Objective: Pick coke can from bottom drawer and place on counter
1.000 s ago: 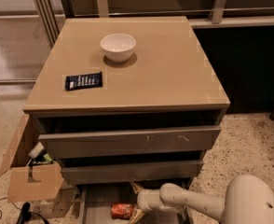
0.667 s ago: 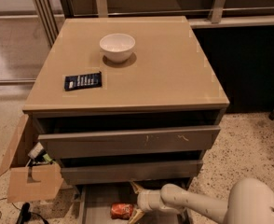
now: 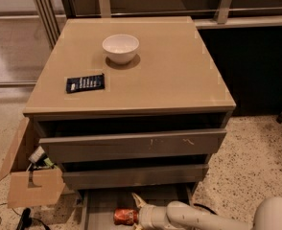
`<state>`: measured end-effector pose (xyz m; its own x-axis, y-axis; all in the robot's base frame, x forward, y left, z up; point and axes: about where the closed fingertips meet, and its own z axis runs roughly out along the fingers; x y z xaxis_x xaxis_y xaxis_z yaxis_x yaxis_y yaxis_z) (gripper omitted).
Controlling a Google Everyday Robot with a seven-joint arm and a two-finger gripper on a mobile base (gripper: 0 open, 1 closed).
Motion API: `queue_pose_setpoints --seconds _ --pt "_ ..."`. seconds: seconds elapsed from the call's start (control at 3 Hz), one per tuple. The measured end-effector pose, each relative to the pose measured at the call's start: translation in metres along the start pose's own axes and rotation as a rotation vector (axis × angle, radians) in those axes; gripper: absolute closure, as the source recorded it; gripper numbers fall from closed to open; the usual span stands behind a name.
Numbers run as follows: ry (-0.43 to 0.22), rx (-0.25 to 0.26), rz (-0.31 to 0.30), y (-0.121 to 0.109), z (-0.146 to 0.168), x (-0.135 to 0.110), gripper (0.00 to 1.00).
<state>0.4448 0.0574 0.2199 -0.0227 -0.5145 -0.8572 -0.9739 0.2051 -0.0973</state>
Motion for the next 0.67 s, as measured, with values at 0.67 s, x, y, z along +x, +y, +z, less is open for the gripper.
queue_pose_setpoints --seconds 0.67 --pt "0.074 -0.025 -0.015 0.0004 0.0029 -0.0008 0.00"
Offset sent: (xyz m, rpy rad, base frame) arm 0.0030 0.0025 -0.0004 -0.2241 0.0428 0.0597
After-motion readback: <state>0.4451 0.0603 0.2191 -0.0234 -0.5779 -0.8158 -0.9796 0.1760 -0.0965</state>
